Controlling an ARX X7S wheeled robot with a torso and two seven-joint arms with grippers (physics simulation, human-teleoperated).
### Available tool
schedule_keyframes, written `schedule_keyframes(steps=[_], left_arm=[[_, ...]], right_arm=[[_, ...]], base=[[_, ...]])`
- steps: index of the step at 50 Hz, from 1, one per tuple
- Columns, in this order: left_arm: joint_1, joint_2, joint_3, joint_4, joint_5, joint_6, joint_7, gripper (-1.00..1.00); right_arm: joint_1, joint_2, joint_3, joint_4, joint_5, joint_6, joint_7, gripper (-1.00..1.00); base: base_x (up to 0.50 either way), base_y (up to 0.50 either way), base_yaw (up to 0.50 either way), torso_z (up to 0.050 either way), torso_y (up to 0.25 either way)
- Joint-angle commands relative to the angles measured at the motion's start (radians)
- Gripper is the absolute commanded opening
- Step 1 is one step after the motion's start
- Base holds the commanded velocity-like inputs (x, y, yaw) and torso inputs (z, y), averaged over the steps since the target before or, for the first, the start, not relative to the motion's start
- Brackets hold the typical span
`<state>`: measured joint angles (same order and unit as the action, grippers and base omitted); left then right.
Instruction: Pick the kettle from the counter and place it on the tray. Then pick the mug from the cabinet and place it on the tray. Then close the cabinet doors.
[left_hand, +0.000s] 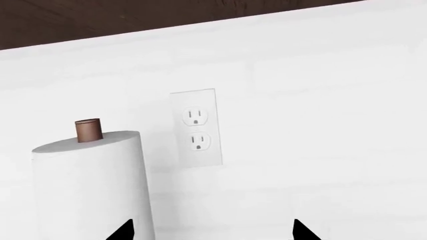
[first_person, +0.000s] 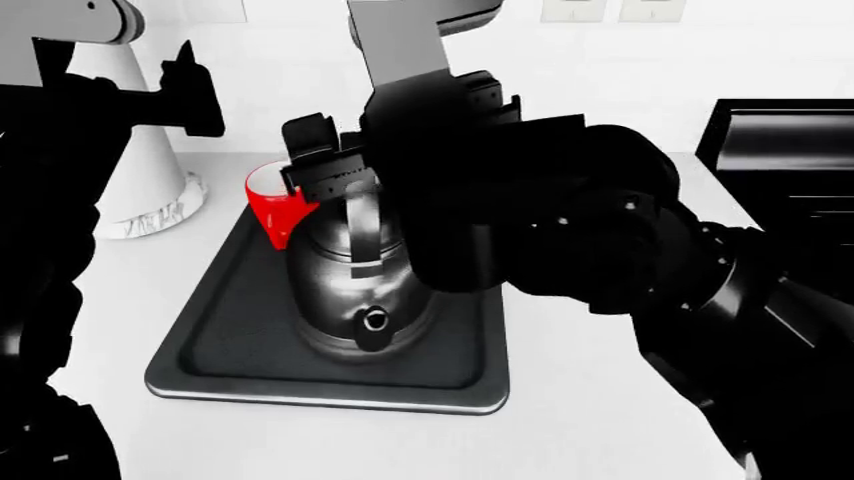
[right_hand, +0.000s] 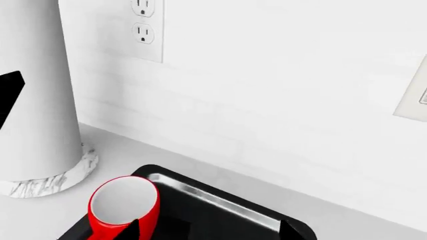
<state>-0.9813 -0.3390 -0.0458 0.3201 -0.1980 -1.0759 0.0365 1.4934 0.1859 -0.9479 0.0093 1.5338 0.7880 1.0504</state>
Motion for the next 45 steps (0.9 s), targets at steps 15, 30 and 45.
schedule_keyframes(steps=[15, 30, 45], left_arm=[[-0.071, 0.024, -0.093, 0.230, -0.085, -0.180, -0.008, 1.00], [-0.138, 0.109, -0.248, 0.627, -0.194, -0.472, -0.027, 1.00], [-0.071, 0.077, -0.495, 0.723, -0.709, -0.481, -0.297, 1.00]], right_arm=[[0.126, 0.308, 0.195, -0.430, 0.159, 0.029, 0.221, 1.00], [-0.044, 0.688, 0.345, -0.894, 0.241, -0.044, 0.425, 1.00], [-0.359, 0.692, 0.984, -1.056, 0.434, 0.266, 0.520, 1.00]], base=[[0.00, 0.00, 0.00, 0.000, 0.000], [0.00, 0.00, 0.00, 0.000, 0.000], [0.00, 0.00, 0.00, 0.000, 0.000]])
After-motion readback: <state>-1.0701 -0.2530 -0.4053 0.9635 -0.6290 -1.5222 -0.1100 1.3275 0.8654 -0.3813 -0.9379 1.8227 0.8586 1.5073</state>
